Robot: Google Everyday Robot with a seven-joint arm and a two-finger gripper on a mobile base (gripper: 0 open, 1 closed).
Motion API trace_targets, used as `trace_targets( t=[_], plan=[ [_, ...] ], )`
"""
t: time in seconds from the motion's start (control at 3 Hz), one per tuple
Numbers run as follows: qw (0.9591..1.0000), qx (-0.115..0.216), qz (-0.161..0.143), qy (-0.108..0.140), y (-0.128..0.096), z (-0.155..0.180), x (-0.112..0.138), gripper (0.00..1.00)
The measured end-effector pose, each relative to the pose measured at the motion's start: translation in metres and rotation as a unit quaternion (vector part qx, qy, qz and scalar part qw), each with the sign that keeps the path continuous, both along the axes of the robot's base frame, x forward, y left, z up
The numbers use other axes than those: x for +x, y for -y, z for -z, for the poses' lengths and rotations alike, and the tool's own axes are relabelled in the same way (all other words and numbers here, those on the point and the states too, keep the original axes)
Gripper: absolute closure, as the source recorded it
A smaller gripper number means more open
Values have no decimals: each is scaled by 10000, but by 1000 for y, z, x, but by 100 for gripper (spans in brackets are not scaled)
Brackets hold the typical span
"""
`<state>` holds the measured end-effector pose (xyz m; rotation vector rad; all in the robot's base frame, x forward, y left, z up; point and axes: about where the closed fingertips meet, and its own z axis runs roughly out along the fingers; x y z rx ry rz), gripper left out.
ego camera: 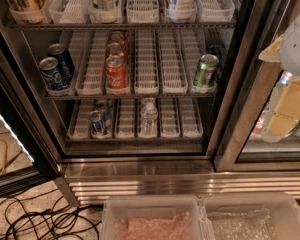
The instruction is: Pick blue plastic bottle from top shelf of fridge
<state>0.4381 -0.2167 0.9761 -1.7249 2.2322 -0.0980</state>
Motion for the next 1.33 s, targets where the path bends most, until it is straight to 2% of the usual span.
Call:
trace_targets(
  t=[0.33,0.67,1.0,1.33],
  plan=[
    [10000,1,1,0,0,0,0,0],
    [9995,222,213,119,-2,-4,6,0],
    [9954,699,653,106,-5,-5,16,0],
    [9909,1013,879,-72,-12,-3,23,0]
  ],
)
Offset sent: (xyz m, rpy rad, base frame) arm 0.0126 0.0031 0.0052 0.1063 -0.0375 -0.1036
